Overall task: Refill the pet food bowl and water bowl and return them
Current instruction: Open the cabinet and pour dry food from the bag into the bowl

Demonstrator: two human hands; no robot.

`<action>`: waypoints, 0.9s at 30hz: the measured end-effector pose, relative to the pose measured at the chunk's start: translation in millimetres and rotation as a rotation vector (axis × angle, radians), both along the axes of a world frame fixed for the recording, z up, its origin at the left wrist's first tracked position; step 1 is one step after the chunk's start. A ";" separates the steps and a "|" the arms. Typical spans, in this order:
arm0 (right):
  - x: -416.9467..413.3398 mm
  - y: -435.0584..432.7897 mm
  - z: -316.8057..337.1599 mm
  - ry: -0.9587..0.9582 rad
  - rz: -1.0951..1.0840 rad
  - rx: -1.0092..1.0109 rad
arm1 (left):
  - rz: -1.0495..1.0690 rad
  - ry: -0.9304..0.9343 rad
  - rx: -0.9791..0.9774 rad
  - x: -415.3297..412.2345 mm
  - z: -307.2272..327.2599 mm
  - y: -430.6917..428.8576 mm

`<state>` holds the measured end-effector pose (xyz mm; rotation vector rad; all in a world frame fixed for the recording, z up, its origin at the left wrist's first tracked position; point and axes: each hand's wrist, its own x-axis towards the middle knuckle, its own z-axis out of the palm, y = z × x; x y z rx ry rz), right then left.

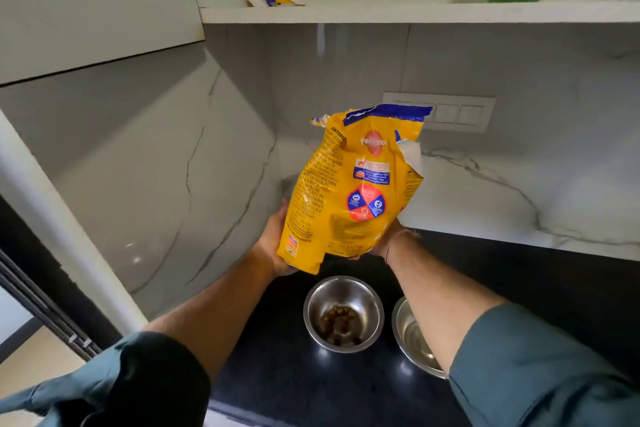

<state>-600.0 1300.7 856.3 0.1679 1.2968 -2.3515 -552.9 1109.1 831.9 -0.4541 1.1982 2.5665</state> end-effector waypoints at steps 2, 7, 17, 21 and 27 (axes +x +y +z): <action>0.7 -0.2 -8.2 0.008 -0.028 -0.110 | -0.053 0.081 0.099 0.1 -1.5 -2.9; 8.9 -11.7 -14.2 -0.072 -0.214 -0.028 | -0.088 0.123 0.122 11.0 -14.6 -14.6; 49.5 -42.5 -51.9 -0.059 -0.202 0.063 | 0.227 0.040 -0.021 24.0 -51.8 -59.0; 67.2 -42.2 -69.0 0.051 -0.010 0.056 | 0.225 0.033 -0.056 26.9 -65.7 -78.1; 92.7 -49.9 -97.5 0.208 0.268 0.260 | 0.146 0.005 -0.351 42.5 -75.8 -104.1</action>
